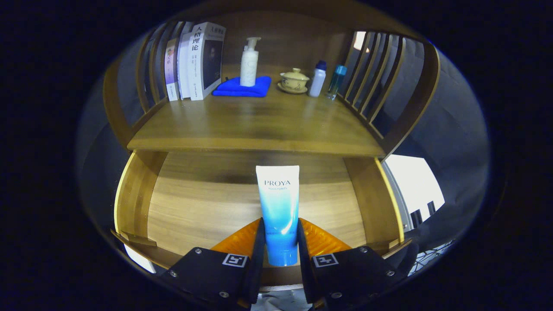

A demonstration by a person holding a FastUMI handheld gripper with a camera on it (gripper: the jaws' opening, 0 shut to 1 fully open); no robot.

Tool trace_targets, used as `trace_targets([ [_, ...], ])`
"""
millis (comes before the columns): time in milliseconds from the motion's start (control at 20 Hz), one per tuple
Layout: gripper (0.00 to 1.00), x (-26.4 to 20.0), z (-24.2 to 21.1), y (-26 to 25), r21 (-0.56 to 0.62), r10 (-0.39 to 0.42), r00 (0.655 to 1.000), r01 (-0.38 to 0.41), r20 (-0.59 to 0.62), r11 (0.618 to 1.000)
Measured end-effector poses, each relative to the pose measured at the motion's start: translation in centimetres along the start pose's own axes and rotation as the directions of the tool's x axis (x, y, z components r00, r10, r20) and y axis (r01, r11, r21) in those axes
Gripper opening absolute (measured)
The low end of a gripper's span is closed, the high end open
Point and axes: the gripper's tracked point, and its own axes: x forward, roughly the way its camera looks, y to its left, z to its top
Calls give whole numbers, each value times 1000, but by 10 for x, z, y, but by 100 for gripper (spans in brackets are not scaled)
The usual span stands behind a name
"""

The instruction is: Pull open the drawer, take out the items inside it, and place them on the countertop above the cabinet.

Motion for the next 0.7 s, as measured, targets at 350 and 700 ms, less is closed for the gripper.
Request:
trace_targets([
  [350,41,2,57,-14,-23,-45,993,48,113,999],
  [700,41,49,125,-11,-30,-12,982,18,189,999],
])
